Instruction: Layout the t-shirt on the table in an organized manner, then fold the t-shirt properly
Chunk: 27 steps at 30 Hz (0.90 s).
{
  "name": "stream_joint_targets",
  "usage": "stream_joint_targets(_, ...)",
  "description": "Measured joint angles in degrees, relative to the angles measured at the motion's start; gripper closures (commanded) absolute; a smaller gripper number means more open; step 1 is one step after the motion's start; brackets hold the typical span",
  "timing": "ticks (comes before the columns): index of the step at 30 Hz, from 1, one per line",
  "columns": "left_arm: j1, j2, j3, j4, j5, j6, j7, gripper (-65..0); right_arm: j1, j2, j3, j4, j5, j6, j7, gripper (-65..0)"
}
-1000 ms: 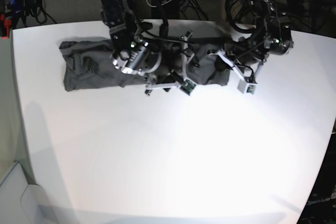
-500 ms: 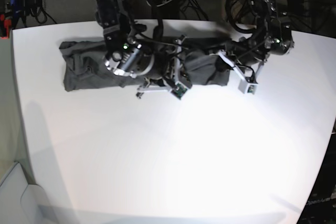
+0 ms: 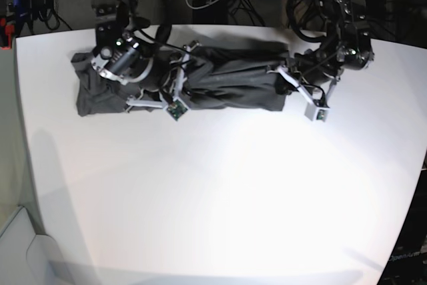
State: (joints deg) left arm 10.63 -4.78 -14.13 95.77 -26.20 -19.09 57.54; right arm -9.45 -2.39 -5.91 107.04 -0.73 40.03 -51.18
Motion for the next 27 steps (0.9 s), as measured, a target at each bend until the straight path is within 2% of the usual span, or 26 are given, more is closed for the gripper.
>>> stream_joint_targets(4,0.0,0.0,0.0,0.0,0.0,0.0,0.0,-0.2,-0.3,0.1,2.8,0.0,-0.6,0.0,-0.7,0.0)
stream_joint_targets(11,0.2,0.0,0.0,-2.0,0.0,-0.3,0.0,-0.2,-1.7,0.8,2.5,0.0,-0.4,0.0,-0.5,0.0)
stream_joint_targets(15,0.3,0.1,0.0,1.8,-0.2,-0.4,0.1,-0.2,-1.6,0.8,2.5,0.0,-0.3,0.0,-0.4,0.0)
stream_joint_targets(21,0.1,0.0,0.2,7.4,-7.7,-0.3,0.0,-0.2,-1.4,0.8,2.4,0.0,-0.3,0.0,-0.4,0.0)
stream_joint_targets(27,-1.7,0.4,6.8,-1.9,-6.7,0.0,-0.4,-0.2,-1.4,0.8,0.5,0.0,-0.3,0.0,-0.5,0.0)
